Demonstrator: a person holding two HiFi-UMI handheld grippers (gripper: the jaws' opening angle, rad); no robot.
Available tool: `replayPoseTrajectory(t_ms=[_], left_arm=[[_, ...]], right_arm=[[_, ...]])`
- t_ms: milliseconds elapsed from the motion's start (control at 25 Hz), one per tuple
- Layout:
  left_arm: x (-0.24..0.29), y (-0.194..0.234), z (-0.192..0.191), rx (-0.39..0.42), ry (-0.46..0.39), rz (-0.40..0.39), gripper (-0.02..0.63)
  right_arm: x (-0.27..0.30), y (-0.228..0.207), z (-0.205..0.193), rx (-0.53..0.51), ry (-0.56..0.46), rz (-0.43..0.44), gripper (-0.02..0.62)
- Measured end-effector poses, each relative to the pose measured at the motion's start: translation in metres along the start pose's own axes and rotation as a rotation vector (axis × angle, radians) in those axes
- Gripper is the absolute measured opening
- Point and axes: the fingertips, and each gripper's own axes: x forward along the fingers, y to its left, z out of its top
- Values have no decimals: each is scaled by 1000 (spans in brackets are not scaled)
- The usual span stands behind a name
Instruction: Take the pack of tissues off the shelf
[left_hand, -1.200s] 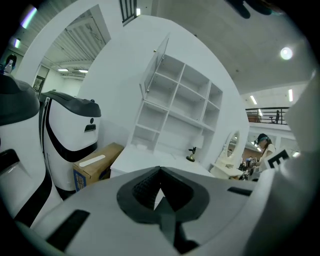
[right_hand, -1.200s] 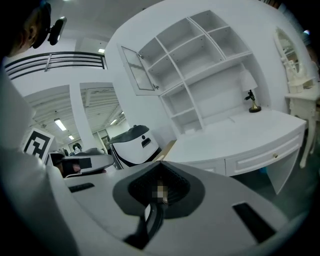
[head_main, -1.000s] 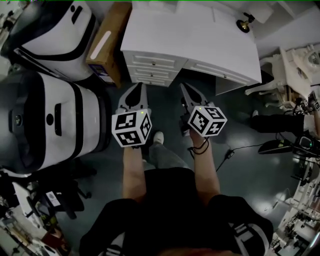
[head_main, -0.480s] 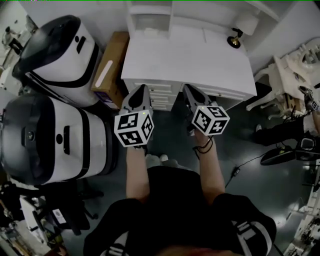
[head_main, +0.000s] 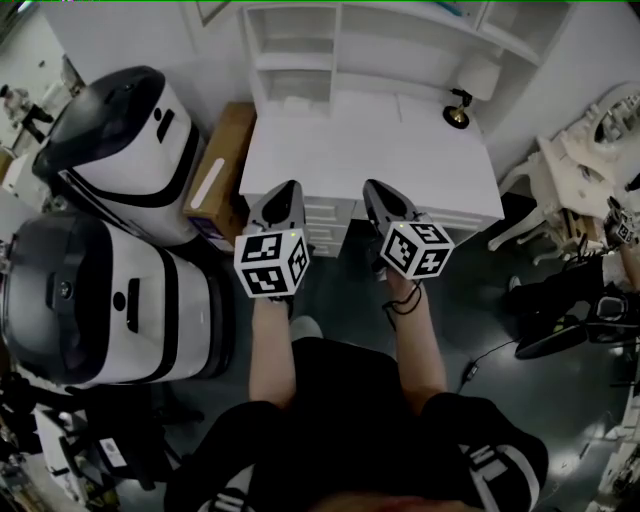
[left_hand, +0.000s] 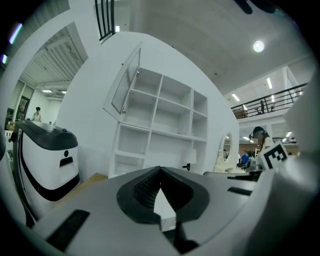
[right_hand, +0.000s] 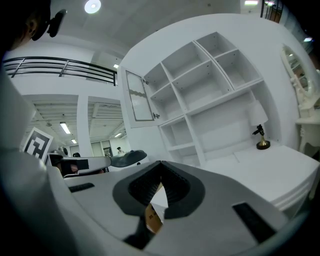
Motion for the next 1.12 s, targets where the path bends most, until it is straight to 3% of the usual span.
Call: replayPoseTrajectory(t_ms=[320,520,680,920,1120], left_arm=[[28,10,-11,-11,31,9,9],[68,12,-44,-2,113,-38,9],[104,27,-67,-56,184,-56,9],[172,25,-90,-84,265,-83,9],[202,20,-98,-41,295,-95,9]], right_arm=[[16,-16,-13,-133,64,-50,20],[25,-51,-25,-95,71,-123,20],[30,-85,-30,-48,75,-179,20],[31,-162,-22,-16,103,-334,20],[58,-180,-20,22,85,-326,20]])
